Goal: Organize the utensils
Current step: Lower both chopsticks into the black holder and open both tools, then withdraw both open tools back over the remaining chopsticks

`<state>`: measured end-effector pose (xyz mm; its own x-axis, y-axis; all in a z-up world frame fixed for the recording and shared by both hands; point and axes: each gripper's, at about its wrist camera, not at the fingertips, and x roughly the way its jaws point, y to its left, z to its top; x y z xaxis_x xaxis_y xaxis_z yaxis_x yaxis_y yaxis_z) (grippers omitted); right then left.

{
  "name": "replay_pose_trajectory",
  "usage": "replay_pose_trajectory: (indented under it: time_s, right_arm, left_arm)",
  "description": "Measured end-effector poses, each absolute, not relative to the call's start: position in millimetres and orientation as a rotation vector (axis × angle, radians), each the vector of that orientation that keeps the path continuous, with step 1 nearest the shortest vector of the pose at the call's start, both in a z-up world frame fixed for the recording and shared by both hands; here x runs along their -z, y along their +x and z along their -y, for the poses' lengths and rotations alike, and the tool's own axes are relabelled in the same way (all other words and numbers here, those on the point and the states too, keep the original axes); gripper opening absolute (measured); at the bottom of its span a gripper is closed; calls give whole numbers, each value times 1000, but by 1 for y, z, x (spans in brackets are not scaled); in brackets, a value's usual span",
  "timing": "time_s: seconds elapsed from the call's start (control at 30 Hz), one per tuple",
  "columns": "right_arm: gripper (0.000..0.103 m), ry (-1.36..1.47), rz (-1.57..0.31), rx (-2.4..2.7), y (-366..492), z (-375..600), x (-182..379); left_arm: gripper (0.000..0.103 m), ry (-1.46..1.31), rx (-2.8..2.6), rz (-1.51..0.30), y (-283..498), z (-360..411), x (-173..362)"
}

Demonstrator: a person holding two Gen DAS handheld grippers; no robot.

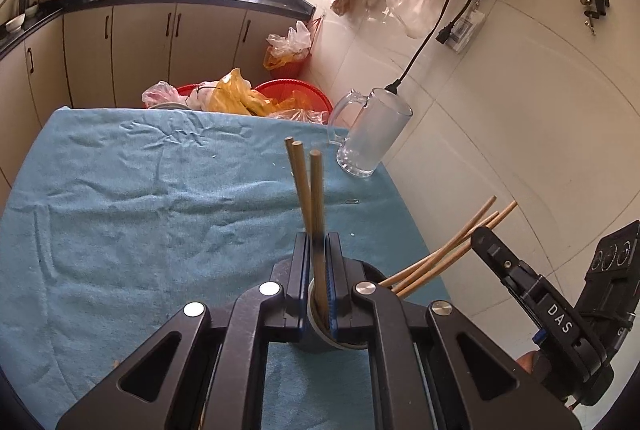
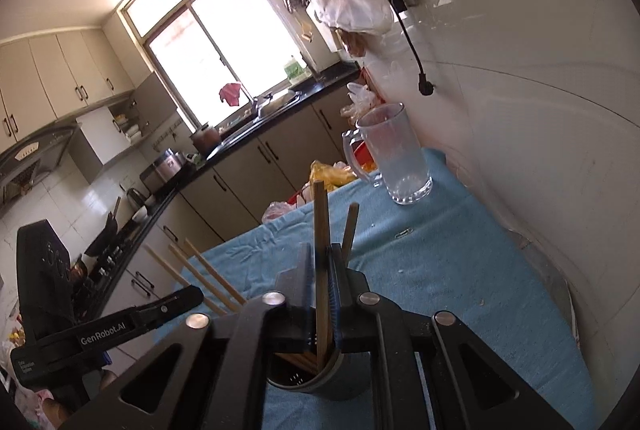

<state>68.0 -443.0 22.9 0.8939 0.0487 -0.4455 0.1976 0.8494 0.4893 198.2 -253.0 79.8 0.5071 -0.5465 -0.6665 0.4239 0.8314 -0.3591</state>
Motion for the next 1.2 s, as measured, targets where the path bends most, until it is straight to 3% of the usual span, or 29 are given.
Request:
replay_pose_trajectory:
  time_s: [0.03, 0.07, 0.13, 0.27, 0.43, 0.7, 1.0, 1.2]
  right_arm:
    - [40, 555, -464, 83, 68, 443, -24]
    - [48, 554, -456, 86, 65, 443, -25]
    - [54, 541, -413, 105, 52, 442, -33]
    - [54, 521, -364, 148, 30, 442, -47]
    - [60, 498, -347, 184, 2, 435, -51]
    - [71, 462, -490, 149, -11, 395, -10]
    - [71, 397, -699, 38, 11, 323, 65]
    - [64, 358, -760, -19, 20, 294, 83]
  left_arm:
    - [16, -156, 593, -856, 197, 252, -81]
    - [32, -157, 595, -854, 195, 251, -83]
    - [46, -166, 590, -821, 189, 245, -90]
    - [47, -159, 582, -775, 174, 234, -104]
    - [58, -179, 564, -733, 152, 206, -116]
    - [62, -168, 507, -734, 117, 155, -105]
    - [62, -153, 331, -883, 100, 78, -24]
    - [62, -117, 268, -1031, 103, 64, 40]
